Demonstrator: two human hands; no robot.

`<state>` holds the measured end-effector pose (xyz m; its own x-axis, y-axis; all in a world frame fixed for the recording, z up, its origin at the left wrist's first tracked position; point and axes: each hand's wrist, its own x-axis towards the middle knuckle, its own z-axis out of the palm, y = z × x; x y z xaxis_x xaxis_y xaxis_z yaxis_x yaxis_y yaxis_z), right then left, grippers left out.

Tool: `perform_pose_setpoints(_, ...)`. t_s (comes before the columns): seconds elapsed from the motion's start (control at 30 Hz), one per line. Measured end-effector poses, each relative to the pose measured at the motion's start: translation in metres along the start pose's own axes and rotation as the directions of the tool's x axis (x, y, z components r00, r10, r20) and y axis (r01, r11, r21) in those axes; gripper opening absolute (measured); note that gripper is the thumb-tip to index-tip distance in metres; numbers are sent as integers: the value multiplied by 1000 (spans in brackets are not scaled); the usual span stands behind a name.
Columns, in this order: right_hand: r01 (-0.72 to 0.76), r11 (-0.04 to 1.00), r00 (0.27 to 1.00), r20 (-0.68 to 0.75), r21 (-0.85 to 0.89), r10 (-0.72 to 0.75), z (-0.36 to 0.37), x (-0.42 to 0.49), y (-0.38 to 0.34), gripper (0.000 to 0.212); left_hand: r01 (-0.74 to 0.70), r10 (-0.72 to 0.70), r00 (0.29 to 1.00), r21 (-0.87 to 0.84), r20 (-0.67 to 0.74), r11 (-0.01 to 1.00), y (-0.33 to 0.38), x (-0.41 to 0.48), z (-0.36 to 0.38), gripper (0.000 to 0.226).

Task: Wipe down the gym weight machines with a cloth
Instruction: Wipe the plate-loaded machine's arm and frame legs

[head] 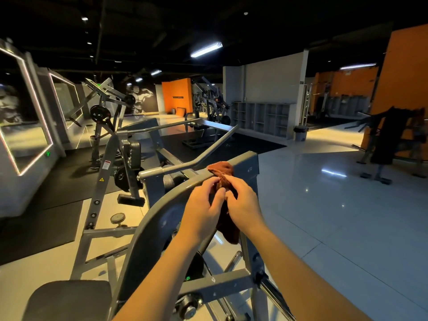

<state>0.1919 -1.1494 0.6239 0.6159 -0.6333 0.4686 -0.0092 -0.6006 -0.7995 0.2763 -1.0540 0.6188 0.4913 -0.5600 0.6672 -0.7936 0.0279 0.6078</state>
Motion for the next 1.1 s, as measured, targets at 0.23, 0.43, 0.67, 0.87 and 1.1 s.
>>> perform_pose_setpoints(0.23,-172,955,982,115,241,148,-36,-37,13,26,378,-421,907,-472,18,796,30,-30,28,11)
perform_pose_setpoints(0.43,-177,956,984,71,235,165,-49,-51,31,25,412,-483,875,-589,42,695,34,-37,41,16)
perform_pose_setpoints(0.67,-105,962,991,-60,252,123,-26,-54,32,31,378,-389,919,-419,64,825,14,-22,53,12)
perform_pose_setpoints(0.87,-27,992,992,-117,123,41,-21,-29,38,30,79,-77,994,-19,81,997,-5,-13,35,25)
perform_pose_setpoints(1.1,121,993,958,-263,0,-117,-31,47,20,34,-43,104,988,450,-112,892,-14,10,15,44)
